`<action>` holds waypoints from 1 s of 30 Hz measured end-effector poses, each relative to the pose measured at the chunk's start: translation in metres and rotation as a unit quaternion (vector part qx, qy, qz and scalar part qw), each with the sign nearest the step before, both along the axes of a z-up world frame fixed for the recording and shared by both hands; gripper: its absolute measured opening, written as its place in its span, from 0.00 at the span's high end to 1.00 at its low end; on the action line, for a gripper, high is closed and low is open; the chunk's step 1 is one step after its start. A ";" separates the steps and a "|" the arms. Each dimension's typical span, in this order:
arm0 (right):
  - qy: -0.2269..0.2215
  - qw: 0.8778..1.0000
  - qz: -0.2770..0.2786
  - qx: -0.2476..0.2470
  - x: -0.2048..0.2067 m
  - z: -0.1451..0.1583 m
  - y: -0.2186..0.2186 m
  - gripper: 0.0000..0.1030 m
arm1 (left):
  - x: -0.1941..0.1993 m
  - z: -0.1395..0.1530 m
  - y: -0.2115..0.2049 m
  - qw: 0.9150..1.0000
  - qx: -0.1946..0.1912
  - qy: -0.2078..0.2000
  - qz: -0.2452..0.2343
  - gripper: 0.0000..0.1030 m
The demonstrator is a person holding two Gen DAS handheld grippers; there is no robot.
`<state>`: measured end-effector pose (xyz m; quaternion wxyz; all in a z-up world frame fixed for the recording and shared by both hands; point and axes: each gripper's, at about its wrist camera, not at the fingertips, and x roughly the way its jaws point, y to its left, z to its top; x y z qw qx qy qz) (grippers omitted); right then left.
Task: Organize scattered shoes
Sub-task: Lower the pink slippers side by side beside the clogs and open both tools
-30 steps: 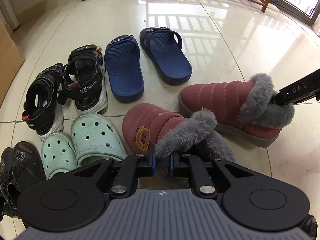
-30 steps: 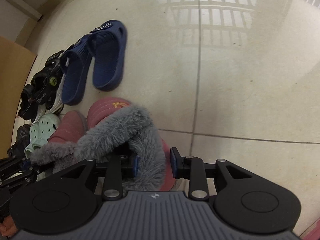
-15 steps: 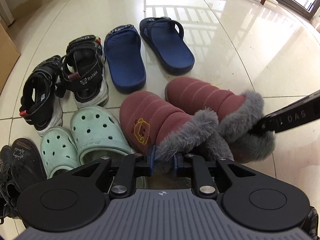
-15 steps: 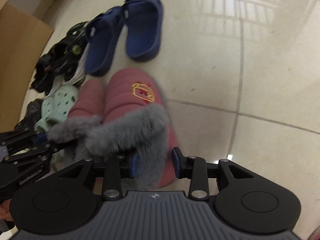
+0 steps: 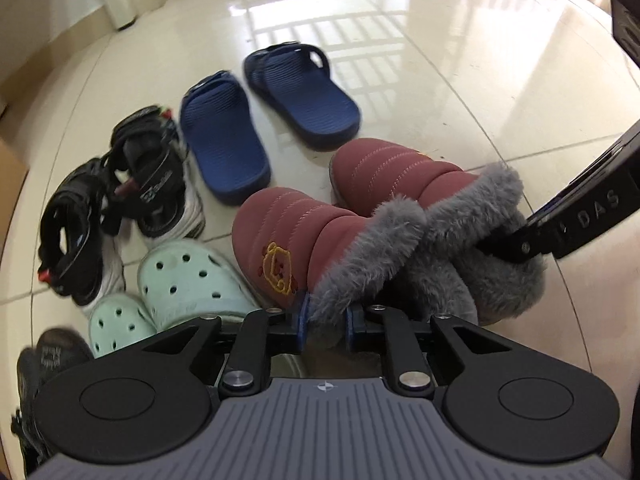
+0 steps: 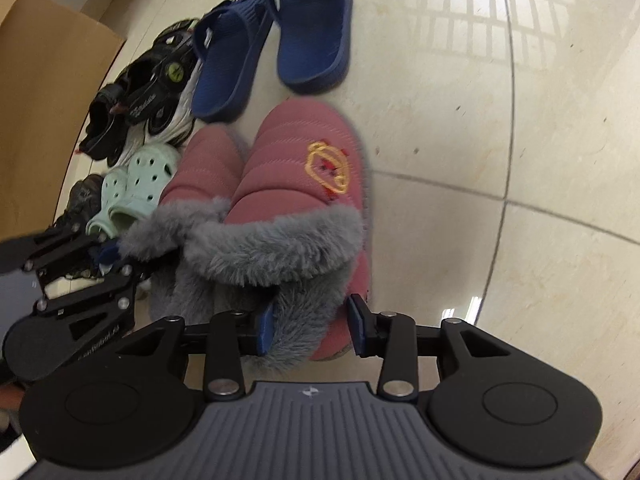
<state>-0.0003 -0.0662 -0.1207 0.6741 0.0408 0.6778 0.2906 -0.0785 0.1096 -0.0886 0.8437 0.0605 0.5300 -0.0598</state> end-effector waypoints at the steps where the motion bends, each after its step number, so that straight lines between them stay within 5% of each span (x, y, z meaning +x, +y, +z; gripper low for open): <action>1: 0.000 1.000 0.001 0.000 -0.002 0.000 0.001 0.57 | 0.002 0.000 0.003 1.000 -0.003 0.000 0.005 0.81; 15: 0.017 1.000 -0.010 0.014 -0.003 -0.002 0.004 0.55 | 0.011 0.000 0.008 0.999 -0.011 0.004 0.037 0.75; 25: 0.004 1.000 -0.010 0.022 0.004 0.013 -0.005 0.46 | -0.004 0.017 0.013 0.998 -0.037 -0.005 0.051 0.55; 30: -0.015 1.000 0.006 0.021 0.001 0.028 -0.008 0.42 | -0.013 0.031 0.015 0.997 -0.048 -0.015 0.056 0.53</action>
